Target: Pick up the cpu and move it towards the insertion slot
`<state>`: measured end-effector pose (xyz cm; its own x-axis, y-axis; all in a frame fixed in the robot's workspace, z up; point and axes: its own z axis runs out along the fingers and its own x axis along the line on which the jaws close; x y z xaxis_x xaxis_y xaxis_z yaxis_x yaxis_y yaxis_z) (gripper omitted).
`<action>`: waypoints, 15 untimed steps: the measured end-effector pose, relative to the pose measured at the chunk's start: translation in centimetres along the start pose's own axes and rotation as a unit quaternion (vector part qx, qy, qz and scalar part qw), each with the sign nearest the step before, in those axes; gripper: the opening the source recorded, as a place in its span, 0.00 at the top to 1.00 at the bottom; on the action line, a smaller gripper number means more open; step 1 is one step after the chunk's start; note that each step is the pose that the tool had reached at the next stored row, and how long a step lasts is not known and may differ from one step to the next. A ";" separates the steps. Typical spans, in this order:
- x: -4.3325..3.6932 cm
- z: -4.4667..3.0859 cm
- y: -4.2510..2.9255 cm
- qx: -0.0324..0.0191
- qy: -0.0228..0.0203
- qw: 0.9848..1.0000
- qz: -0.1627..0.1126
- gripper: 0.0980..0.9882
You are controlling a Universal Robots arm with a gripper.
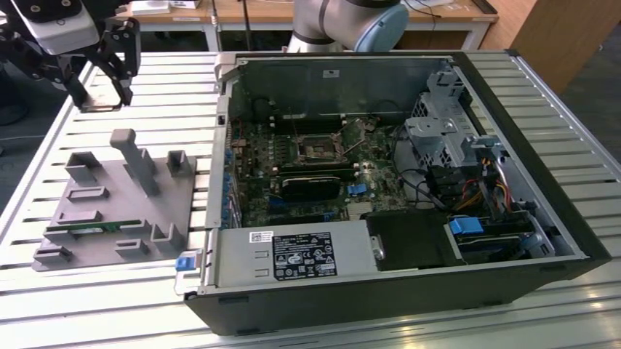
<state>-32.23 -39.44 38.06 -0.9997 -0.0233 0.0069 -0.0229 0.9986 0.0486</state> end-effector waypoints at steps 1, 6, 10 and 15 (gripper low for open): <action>-0.03 0.00 0.00 0.000 0.000 1.000 0.000 0.50; -0.18 0.00 -0.01 0.000 0.000 1.000 0.000 0.50; -0.30 0.00 -0.01 0.000 0.000 1.000 0.000 0.50; -0.46 0.00 -0.01 0.000 0.000 1.000 0.000 0.50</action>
<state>-31.76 -39.44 38.05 -0.9997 -0.0233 0.0068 -0.0229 0.9986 0.0486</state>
